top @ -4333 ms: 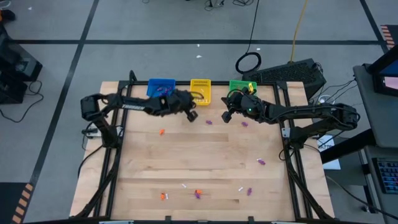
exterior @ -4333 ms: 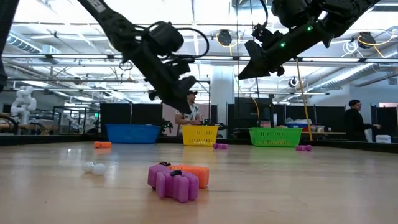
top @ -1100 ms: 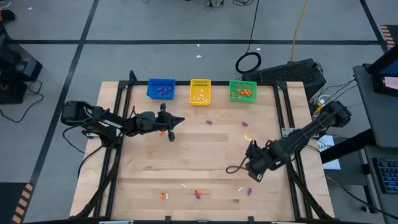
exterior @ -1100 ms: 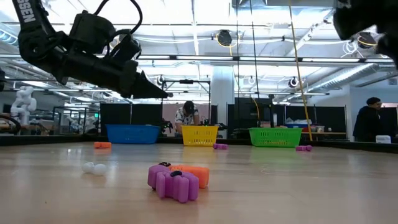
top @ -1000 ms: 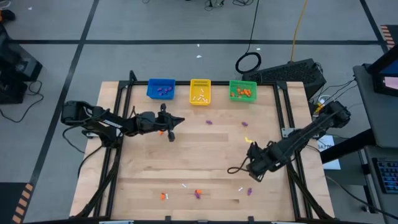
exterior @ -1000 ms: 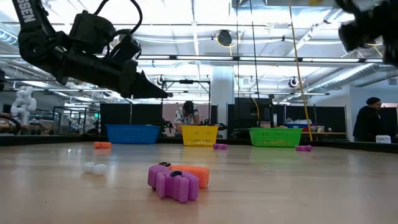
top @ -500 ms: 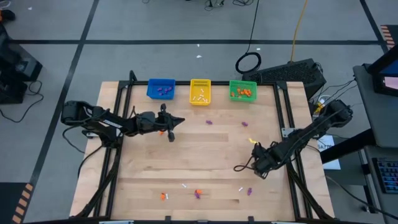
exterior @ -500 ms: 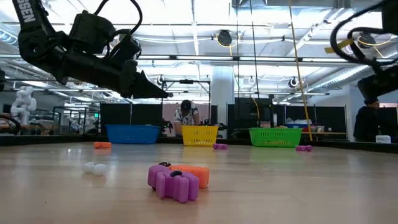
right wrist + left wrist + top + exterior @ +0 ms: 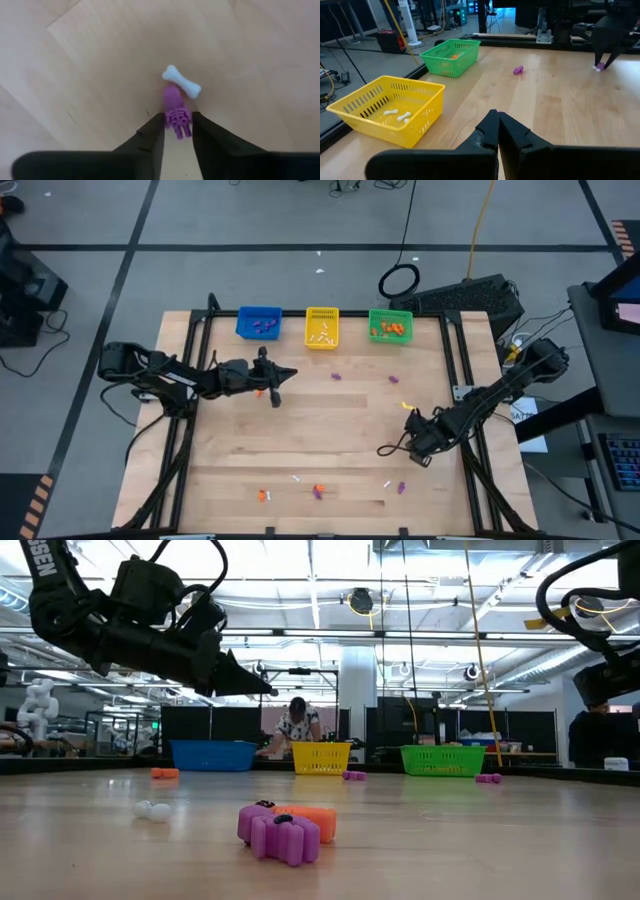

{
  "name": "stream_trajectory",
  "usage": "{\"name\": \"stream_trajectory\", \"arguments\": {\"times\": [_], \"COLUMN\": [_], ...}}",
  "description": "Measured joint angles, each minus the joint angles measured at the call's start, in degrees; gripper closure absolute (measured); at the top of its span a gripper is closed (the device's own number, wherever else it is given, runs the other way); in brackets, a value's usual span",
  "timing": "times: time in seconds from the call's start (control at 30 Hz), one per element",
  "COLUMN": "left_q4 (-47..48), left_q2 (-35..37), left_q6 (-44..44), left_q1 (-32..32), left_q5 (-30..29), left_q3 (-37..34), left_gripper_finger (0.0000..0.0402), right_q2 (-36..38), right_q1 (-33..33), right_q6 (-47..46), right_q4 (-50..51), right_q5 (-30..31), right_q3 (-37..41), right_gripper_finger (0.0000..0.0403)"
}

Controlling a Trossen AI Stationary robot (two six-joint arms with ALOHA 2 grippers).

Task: Sort Halloween decoration
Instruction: Put the violet skeleton toy into the blue bin

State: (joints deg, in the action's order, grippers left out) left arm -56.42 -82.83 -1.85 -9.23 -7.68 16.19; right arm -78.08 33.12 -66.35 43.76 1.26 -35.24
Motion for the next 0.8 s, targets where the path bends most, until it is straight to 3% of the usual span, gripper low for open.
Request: {"name": "stream_trajectory", "arguments": {"times": [0.3, 0.57, 0.8], "left_q4": [-0.04, -1.11, -12.72], "left_q2": [0.38, 3.38, 3.61], "left_q6": [0.05, 0.07, 1.52], "left_q1": [0.0, -0.11, -0.11], "left_q5": [0.0, -1.43, -2.71], "left_q3": [-0.03, -3.13, -10.29], "left_gripper_finger": [0.0394, 0.0394, 0.0394], "right_q2": [-0.14, -0.31, -0.23], "right_q1": [-0.04, -0.05, -0.59], "right_q6": [0.94, 2.97, 6.03], "right_q4": [0.21, 1.04, -5.77], "right_q5": [-1.15, -1.07, 5.48], "right_q3": [-1.18, -6.55, -10.0], "right_gripper_finger": [0.0382, 0.0388, 0.0388]}}
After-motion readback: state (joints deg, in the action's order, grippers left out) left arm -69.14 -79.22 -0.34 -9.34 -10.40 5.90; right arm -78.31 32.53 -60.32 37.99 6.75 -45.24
